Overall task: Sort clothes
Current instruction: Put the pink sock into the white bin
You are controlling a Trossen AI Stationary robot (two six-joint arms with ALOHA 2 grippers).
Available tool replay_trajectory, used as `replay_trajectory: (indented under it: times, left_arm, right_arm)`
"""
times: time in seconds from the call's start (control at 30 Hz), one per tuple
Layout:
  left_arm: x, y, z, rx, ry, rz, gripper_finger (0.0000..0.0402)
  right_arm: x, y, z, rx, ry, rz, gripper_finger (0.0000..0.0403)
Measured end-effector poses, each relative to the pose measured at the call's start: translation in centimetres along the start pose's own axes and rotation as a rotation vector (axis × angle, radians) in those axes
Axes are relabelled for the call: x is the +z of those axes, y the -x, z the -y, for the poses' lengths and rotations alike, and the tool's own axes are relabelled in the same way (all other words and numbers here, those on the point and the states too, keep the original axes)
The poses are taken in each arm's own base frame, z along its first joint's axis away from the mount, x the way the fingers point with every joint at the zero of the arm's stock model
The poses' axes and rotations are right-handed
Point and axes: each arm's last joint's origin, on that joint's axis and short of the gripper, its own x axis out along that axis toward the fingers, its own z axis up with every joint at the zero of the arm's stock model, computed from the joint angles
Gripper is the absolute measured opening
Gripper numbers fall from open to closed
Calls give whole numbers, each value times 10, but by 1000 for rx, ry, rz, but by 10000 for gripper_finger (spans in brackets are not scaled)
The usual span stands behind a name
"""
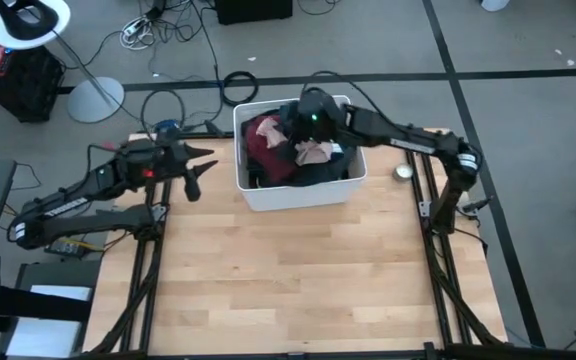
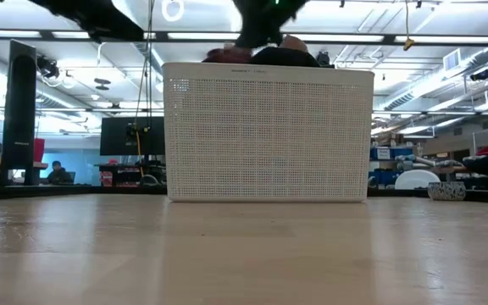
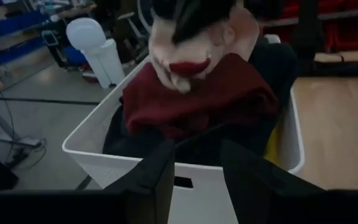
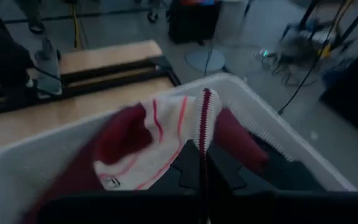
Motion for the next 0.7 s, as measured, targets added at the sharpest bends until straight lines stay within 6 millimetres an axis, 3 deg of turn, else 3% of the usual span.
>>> replay_trajectory:
  times: [0.13, 0.4, 0.57, 0.7]
  left_arm:
    - [-10, 12, 1, 6, 46, 32, 137]
    - [-24, 24, 4, -14, 106, 72, 137]
    - [-23, 30, 3, -17, 109, 112, 137]
    - [-21, 33, 3, -13, 111, 144, 137]
  right_arm:
    - [-24, -33, 12, 21, -17, -65, 2]
    - [-98, -108, 16, 88, -125, -169, 2]
    - [-147, -126, 23, 93, -232, -209, 2]
    - [-164, -126, 26, 120, -230, -239, 2]
